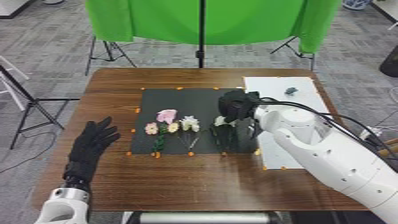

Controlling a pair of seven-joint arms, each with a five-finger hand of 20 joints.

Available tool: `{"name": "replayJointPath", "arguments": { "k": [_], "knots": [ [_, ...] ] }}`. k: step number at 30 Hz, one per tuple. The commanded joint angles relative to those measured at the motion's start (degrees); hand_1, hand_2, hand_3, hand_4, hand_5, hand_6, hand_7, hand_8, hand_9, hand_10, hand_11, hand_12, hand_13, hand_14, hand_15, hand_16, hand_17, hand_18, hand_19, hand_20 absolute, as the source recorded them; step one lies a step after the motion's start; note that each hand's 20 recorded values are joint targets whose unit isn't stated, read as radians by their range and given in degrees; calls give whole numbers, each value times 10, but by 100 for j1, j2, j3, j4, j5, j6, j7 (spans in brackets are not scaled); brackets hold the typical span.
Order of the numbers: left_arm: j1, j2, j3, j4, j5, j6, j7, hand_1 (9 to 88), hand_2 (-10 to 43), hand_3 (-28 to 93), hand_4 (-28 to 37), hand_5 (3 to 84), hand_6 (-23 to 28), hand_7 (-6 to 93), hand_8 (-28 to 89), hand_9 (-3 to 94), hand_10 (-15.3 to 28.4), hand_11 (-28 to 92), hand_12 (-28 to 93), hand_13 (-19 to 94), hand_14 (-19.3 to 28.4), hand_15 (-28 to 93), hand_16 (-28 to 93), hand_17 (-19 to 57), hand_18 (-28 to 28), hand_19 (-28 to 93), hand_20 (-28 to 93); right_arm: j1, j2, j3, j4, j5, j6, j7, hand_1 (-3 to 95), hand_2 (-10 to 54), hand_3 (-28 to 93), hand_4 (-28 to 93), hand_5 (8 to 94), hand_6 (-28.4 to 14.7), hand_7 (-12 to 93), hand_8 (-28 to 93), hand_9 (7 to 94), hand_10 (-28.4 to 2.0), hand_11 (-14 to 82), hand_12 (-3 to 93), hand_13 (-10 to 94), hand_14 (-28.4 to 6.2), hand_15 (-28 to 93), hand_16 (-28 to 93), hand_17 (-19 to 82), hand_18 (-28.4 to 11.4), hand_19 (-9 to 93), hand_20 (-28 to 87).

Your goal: Arrange flowers

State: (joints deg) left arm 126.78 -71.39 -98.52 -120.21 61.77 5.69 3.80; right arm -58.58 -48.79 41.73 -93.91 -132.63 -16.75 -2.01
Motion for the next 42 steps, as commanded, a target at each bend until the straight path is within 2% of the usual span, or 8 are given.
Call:
{"name": "replayJointPath", "arguments": {
  "k": [1,4,14,20,24,31,37,42],
  "knots": [
    [61,-43,-19,0,86,-91,-92,166,121,604,-283,380,65,57,-50,388,145,155,81,290,195,261,-28,11,146,149,182,1,16,54,-40,15,-180,82,491,-95,620,-269,669,34,252,8,762,-89,240,352,842,-17,678,345,621,-111,932,629],
    [45,-40,-12,5,93,-92,-104,168,116,611,-283,380,65,58,-50,388,145,155,81,290,195,260,-28,11,146,149,182,-12,12,121,-69,71,-229,130,422,-95,672,-280,655,34,246,-117,738,-100,301,267,839,-20,677,344,617,-115,932,628],
    [49,-43,-28,-3,108,-120,-133,173,108,621,-283,380,65,60,-50,388,145,155,81,290,194,260,-27,11,146,148,182,-270,29,1147,-414,387,-761,319,337,-95,653,-266,619,22,211,-112,721,-123,279,259,829,-35,663,341,605,-125,932,618],
    [87,-34,-49,-15,96,-92,-127,177,107,618,-283,380,66,59,-50,387,145,156,81,290,194,260,-27,11,146,149,183,-117,52,1434,294,361,730,1231,210,-95,677,-208,612,15,186,-98,714,-137,249,254,807,-63,645,336,570,-147,932,592],
    [56,-42,-19,-4,107,-95,-112,178,106,618,-283,380,66,59,-50,388,145,157,81,290,194,260,-27,11,146,148,182,85,-64,1495,900,239,470,2073,236,-95,688,-172,543,3,150,-85,602,-141,117,190,803,-65,624,299,561,-142,932,525],
    [37,-34,-17,9,106,-130,-139,179,106,616,-283,380,66,59,-50,387,144,156,81,290,194,259,-27,11,146,148,182,116,-352,1520,1724,15,-222,2480,273,-95,695,-186,470,8,124,-78,488,-156,53,150,805,-61,610,278,562,-135,932,461],
    [-11,-29,1,31,108,-142,-141,179,106,617,-283,380,65,59,-50,387,144,156,81,290,194,258,-27,11,145,147,181,37,-594,1525,2219,-50,-265,2534,306,-95,707,-214,457,27,135,-83,499,-159,65,142,816,-49,605,270,567,-133,932,452],
    [8,-40,-4,25,106,-144,-150,179,106,616,-283,380,65,60,-50,388,144,156,81,290,194,259,-27,11,145,147,182,-214,-592,1424,2353,-123,386,2589,420,-95,708,-238,513,43,179,-109,599,-137,107,161,845,-33,616,273,601,-119,932,495]
  ]
}}
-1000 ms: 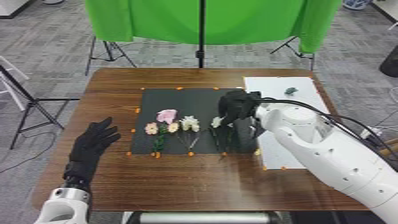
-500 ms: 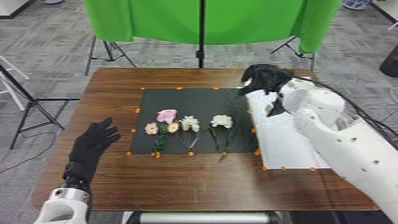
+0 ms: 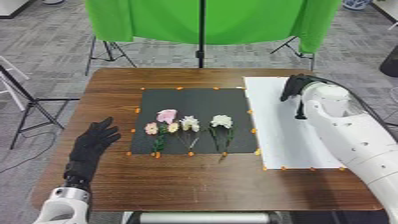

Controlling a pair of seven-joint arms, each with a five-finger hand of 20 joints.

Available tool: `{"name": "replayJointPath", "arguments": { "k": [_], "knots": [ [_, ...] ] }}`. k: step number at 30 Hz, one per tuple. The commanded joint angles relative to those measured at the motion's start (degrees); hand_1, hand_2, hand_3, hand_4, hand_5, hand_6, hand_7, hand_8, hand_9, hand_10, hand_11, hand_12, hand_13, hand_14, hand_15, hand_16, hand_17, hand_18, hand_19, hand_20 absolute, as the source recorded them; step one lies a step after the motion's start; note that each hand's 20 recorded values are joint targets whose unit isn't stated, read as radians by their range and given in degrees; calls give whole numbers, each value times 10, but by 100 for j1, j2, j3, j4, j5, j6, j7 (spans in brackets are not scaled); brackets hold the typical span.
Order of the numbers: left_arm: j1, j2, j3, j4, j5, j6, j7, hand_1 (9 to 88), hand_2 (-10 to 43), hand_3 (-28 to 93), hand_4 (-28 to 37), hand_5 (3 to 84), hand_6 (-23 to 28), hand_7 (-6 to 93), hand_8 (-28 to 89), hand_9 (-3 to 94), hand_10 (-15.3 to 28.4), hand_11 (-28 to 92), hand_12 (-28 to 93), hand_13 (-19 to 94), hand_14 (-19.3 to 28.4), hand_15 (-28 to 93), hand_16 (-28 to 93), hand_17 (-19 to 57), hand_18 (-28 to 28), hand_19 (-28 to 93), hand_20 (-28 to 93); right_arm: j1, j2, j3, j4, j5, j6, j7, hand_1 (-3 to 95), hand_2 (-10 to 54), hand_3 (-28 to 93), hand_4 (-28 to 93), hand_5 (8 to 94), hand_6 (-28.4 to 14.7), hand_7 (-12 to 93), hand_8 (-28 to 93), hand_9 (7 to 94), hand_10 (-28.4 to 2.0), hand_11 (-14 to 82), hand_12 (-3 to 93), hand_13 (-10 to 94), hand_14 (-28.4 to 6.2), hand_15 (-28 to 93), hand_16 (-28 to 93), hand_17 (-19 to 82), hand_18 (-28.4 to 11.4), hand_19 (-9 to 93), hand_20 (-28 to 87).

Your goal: Arrange flowers

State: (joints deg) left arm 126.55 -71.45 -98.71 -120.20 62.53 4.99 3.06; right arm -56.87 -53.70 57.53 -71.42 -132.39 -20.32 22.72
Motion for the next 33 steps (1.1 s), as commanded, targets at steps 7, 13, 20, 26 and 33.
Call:
{"name": "replayJointPath", "arguments": {
  "k": [7,13,20,26,33],
  "knots": [
    [41,-36,-7,19,23,-67,-63,177,105,619,-283,380,65,60,-51,388,143,157,81,290,195,259,-28,11,146,149,183,-650,27,-298,77,23,1958,92,646,-95,594,-227,746,7,249,48,866,-87,68,327,909,-6,600,307,665,-92,932,523],
    [51,-35,-3,12,36,-87,-60,178,105,618,-283,379,66,59,-50,387,144,157,81,290,195,260,-27,11,146,149,182,-1299,447,198,-1310,466,2314,358,653,-95,601,-213,780,0,244,58,894,-88,75,349,922,-4,595,313,679,-89,932,526],
    [83,-42,-13,14,14,-120,-101,178,105,618,-283,379,65,60,-50,387,144,156,81,290,194,258,-27,11,146,149,181,-2760,467,1142,-3413,1138,1734,514,642,-95,604,-206,782,2,245,66,898,-88,75,357,923,-3,594,319,682,-87,932,530],
    [40,-33,3,30,38,-200,-111,178,104,619,-283,380,65,60,-50,387,145,156,81,290,194,258,-27,11,146,148,181,-3287,-48,1089,-3914,1041,1705,352,638,-95,601,-203,781,2,243,69,898,-88,72,357,918,-3,596,325,679,-87,932,535],
    [-32,-9,62,89,51,-339,-158,182,106,612,-283,380,65,60,-50,388,144,156,82,289,195,258,-27,11,146,148,181,-3586,-534,983,-3927,744,1818,250,635,-95,600,-204,779,3,240,70,895,-86,70,358,912,-3,599,328,675,-88,932,543]
  ]
}}
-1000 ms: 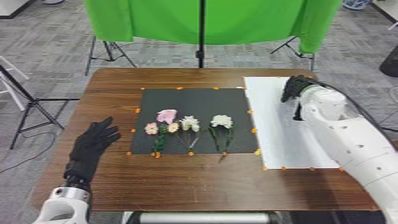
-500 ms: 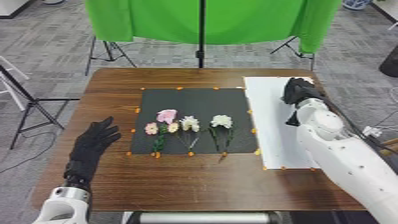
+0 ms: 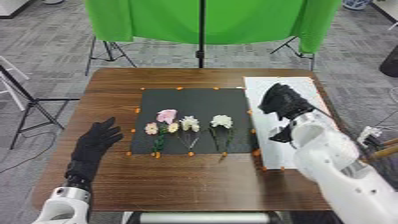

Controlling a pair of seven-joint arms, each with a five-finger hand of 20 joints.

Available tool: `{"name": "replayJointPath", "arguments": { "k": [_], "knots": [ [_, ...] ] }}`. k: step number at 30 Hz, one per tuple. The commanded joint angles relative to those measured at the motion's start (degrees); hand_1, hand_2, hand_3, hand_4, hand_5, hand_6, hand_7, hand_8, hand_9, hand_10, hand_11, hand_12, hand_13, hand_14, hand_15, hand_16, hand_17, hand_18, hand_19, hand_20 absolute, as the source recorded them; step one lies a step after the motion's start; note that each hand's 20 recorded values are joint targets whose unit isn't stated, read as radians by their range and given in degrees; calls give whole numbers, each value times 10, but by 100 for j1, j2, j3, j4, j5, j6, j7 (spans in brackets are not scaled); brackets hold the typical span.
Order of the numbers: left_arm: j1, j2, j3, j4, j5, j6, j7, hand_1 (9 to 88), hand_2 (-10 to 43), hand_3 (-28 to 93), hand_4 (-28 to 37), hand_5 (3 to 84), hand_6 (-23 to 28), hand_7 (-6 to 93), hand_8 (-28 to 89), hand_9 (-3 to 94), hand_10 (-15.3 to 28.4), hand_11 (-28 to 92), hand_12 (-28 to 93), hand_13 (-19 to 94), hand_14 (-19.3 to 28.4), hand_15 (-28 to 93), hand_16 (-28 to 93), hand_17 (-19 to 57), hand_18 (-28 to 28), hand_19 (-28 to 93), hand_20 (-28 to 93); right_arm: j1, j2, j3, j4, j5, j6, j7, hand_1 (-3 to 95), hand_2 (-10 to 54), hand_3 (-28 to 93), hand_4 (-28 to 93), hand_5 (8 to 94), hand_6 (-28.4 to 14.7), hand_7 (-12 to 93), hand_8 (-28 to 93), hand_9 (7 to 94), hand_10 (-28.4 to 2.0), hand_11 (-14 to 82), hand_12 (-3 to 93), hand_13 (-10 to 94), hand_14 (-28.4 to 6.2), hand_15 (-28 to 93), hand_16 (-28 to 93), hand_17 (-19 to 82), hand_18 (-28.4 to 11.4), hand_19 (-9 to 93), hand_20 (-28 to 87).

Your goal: Arrange flowers

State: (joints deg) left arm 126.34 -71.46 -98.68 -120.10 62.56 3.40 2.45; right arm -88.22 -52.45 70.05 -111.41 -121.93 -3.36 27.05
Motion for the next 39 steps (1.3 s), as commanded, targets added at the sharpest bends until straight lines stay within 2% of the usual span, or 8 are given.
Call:
{"name": "replayJointPath", "arguments": {
  "k": [1,7,17,27,30,34,37,39],
  "knots": [
    [0,-16,67,79,43,-173,-83,182,106,611,-283,380,65,60,-50,387,144,157,82,289,194,258,-27,11,146,149,182,-482,-671,-273,73,-329,119,-203,635,-95,601,-204,779,3,240,70,894,-86,70,359,912,-3,599,328,675,-88,932,544],
    [2,-10,116,93,35,-50,-21,179,106,615,-283,383,66,61,-50,388,145,157,82,289,195,259,-27,11,146,149,182,-663,-730,-152,55,-276,-62,-348,624,-95,602,-202,774,3,243,69,885,-86,70,365,907,-5,602,329,670,-89,932,548],
    [28,-2,110,90,32,-46,-16,178,104,620,-283,385,67,61,-52,388,145,159,82,290,195,262,-27,11,146,149,182,-785,-704,59,-31,-242,-740,-464,477,-95,686,-251,646,8,202,-96,706,-123,187,208,870,-15,617,323,632,-101,932,554],
    [49,-8,102,79,38,-63,2,181,101,621,-283,380,66,59,-50,388,145,158,82,291,194,261,-28,11,147,149,182,-898,-690,388,-261,-86,-887,-483,400,-95,671,-276,588,-17,155,-89,646,-141,168,199,853,-26,625,316,620,-107,932,555],
    [51,-8,96,75,38,-66,13,181,101,621,-283,380,66,59,-50,388,145,158,81,291,194,261,-28,11,147,149,182,-1000,-698,542,-365,-101,-598,-415,387,-95,666,-280,585,-19,148,-86,648,-145,157,194,853,-26,624,313,619,-108,932,554],
    [24,0,101,83,38,-45,10,181,101,620,-283,380,66,61,-50,388,145,158,81,291,194,260,-28,11,147,149,182,-1281,-795,905,-450,619,870,-752,342,-95,649,-228,596,-21,153,-82,655,-151,161,195,845,-42,608,306,602,-119,930,527],
    [23,9,101,81,40,-37,44,182,101,620,-283,380,66,61,-50,388,144,159,82,291,194,261,-28,10,147,150,182,-1625,-1015,1674,-548,2270,707,-1924,276,-79,685,-168,611,-23,169,-88,634,-166,147,186,632,-138,436,233,339,-180,697,416],
    [12,17,115,85,48,-10,104,181,101,621,-283,381,66,63,-50,389,144,158,81,291,194,261,-28,11,147,151,183,-1810,-1124,1919,-346,3360,705,-3270,248,-72,717,-176,609,-19,179,-98,616,-159,134,172,516,-153,282,223,232,-169,493,375]
  ]
}}
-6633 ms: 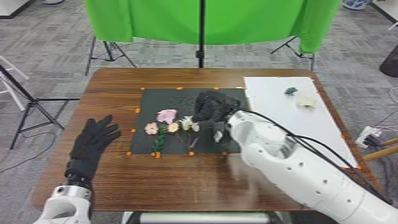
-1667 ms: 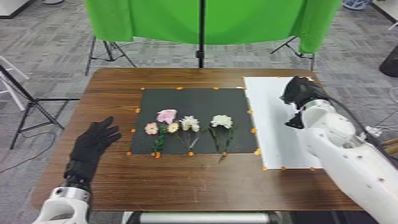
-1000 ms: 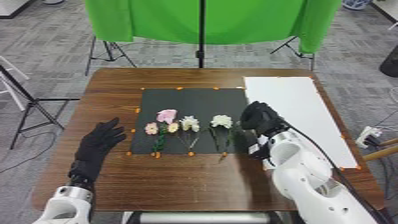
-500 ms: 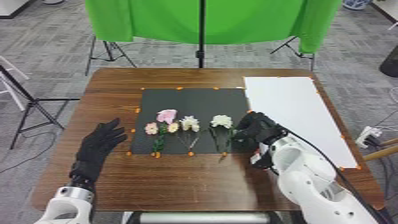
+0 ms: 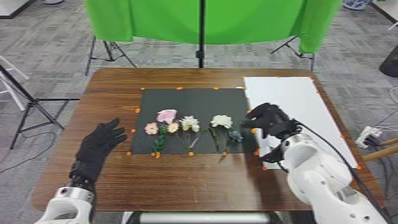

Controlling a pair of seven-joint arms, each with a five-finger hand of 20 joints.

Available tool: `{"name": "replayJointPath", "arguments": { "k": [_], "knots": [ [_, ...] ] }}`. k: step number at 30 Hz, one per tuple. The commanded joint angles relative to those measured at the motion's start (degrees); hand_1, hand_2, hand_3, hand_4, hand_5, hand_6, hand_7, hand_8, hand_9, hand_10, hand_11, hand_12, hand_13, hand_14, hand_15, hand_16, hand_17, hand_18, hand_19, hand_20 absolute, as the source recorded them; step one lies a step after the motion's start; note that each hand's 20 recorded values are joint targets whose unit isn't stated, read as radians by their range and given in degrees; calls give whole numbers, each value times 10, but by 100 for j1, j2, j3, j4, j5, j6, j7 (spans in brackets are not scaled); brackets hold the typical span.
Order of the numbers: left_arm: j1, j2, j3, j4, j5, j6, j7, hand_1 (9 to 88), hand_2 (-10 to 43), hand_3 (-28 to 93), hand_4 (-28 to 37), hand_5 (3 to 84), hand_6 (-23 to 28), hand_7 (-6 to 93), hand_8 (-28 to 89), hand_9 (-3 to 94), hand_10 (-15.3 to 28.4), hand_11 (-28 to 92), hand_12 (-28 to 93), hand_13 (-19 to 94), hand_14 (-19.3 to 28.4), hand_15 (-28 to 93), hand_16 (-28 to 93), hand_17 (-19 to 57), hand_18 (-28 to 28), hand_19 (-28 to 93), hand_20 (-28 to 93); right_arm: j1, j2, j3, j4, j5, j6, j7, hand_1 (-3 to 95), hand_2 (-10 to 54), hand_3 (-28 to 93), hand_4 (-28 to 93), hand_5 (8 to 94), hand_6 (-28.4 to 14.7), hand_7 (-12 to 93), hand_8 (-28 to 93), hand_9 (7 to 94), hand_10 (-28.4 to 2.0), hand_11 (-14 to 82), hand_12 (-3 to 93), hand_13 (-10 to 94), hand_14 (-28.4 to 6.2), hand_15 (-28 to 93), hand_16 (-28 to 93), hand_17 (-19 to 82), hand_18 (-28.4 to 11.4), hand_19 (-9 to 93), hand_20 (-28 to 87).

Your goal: Arrange flowers

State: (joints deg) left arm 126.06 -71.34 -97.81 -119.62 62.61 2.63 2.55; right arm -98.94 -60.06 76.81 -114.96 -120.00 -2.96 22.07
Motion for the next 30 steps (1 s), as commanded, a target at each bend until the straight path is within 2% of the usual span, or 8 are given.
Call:
{"name": "replayJointPath", "arguments": {
  "k": [1,2,3,5,10,14,23,30],
  "knots": [
    [15,15,41,55,42,70,136,182,101,623,-283,384,65,63,-50,390,144,160,82,291,194,261,-27,11,147,151,183,-796,-355,1134,98,4004,941,-3393,213,-57,733,-175,586,-11,173,-99,595,-149,111,158,459,-146,183,218,192,-151,298,318],
    [10,16,61,61,39,114,209,181,100,626,-283,387,65,65,-50,392,144,161,82,291,194,262,-27,11,147,152,183,-824,-377,1070,78,4770,987,-3630,175,-47,749,-176,514,-3,150,-97,539,-140,77,140,388,-135,121,199,154,-139,156,268],
    [13,14,79,61,43,169,291,180,99,632,-283,389,65,67,-51,394,144,164,83,292,194,262,-27,11,147,152,183,-841,-428,1157,80,5216,553,-3656,144,-42,764,-184,432,11,124,-92,477,-140,58,118,334,-124,92,171,130,-131,98,236],
    [-50,47,126,100,24,207,440,186,93,642,-283,395,63,70,-52,399,146,167,83,299,194,267,-26,12,146,152,183,-930,-489,1151,68,5516,465,-3852,94,-19,771,-191,356,17,100,-89,409,-138,37,96,273,-111,59,136,107,-121,63,209],
    [-130,116,220,162,-52,440,984,195,83,654,-283,414,58,83,-57,414,145,177,83,310,192,273,-29,22,142,141,179,-1335,-789,1432,-65,5319,88,-3976,14,2,774,-198,299,20,81,-84,346,-127,24,82,204,-96,21,98,84,-112,36,189],
    [-137,118,269,155,-117,627,1309,194,79,662,-283,428,55,92,-64,429,143,181,80,316,186,260,-37,35,131,117,174,-1592,-981,1587,-118,5477,-85,-3922,-13,8,773,-204,302,20,78,-83,337,-126,23,81,195,-95,17,90,78,-112,34,187],
    [-177,170,270,168,-127,528,1298,193,78,664,-283,451,50,97,-69,461,142,179,75,335,185,261,-34,43,127,102,180,-1645,-1042,1555,-96,5629,61,-3914,-9,8,782,-200,325,14,77,-80,345,-130,27,82,203,-111,28,93,87,-121,44,191],
    [-133,146,249,118,-100,468,1231,190,77,666,-283,449,50,96,-69,463,140,179,75,334,187,265,-33,38,135,118,191,-1773,-1062,1626,-134,5623,-29,-3873,-2,9,784,-198,340,12,81,-81,355,-129,29,84,213,-117,38,99,95,-126,50,196]
  ]
}}
